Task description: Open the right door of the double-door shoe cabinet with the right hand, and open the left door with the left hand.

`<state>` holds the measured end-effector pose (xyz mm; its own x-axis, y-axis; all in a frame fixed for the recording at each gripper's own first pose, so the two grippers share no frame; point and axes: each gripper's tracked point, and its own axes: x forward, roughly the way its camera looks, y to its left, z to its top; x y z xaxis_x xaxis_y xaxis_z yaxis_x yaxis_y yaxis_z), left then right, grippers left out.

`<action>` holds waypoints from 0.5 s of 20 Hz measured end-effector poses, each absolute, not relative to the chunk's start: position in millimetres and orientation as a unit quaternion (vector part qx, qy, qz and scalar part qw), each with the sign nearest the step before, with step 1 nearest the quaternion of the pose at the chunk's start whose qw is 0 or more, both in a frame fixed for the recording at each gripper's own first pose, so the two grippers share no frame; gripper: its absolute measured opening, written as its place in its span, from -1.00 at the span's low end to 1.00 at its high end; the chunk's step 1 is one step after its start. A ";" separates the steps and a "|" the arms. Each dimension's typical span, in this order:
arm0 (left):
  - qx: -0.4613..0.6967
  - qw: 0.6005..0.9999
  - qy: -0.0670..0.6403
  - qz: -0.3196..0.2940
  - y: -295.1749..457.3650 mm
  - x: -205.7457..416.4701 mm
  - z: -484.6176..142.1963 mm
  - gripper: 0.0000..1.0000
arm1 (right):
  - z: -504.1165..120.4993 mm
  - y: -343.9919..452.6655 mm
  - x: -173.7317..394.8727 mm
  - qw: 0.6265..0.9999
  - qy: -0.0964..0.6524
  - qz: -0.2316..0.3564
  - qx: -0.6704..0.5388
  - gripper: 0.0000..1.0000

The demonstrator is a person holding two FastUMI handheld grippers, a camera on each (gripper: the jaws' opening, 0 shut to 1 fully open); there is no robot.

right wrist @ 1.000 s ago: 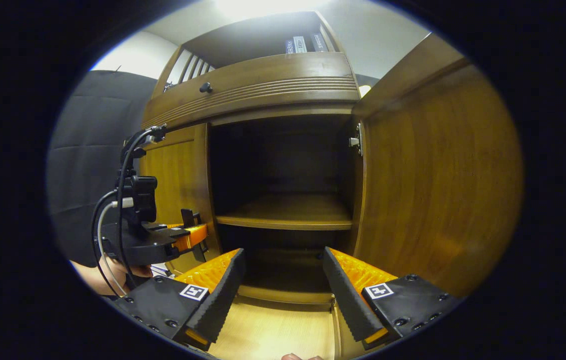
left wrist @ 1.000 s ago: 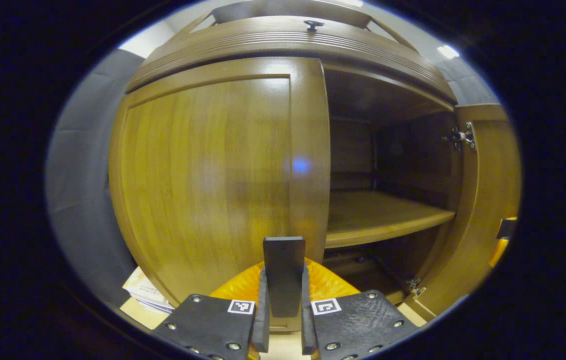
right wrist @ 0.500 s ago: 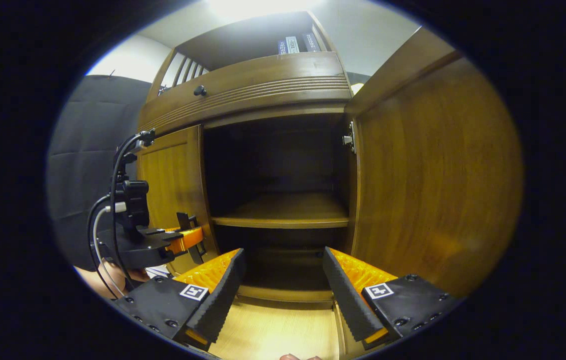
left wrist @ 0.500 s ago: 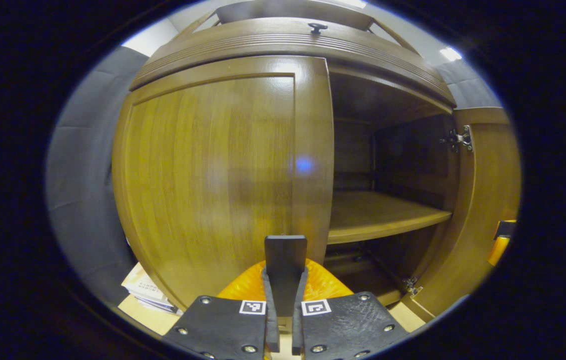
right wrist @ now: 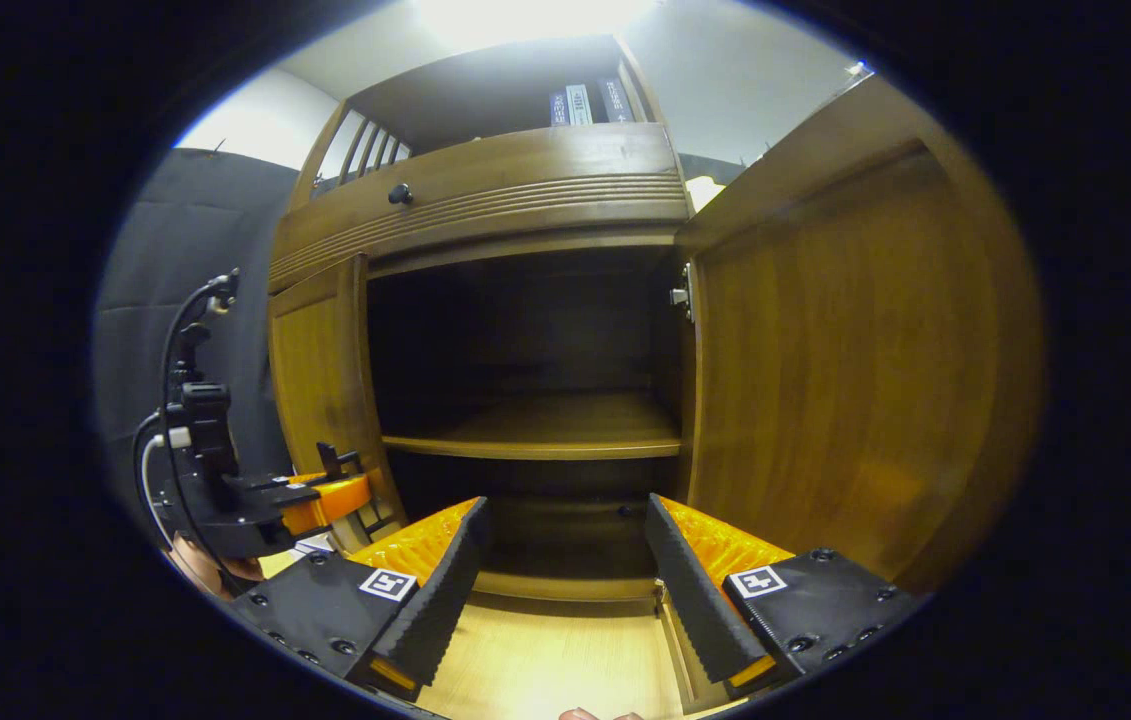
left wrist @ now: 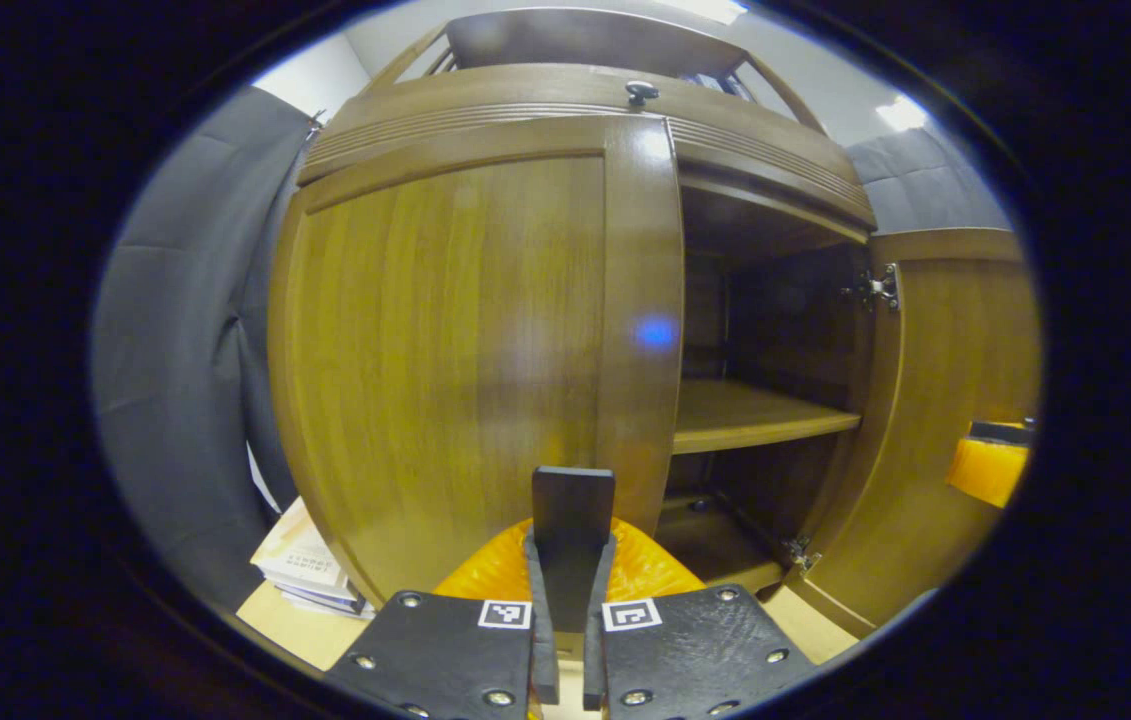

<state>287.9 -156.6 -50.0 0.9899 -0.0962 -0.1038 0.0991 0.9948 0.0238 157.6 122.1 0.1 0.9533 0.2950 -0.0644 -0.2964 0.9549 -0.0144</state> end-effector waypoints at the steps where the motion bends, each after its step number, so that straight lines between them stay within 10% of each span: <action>1: 0.014 0.997 0.050 -0.050 -153.2 280.3 -49.6 -0.80 | 1.9 120.9 154.8 0.989 0.029 0.145 -0.010 0.84; 10: 0.009 0.998 0.029 -0.061 -117.5 220.7 -48.0 -0.75 | 0.9 121.1 115.4 0.990 0.033 0.133 -0.018 0.84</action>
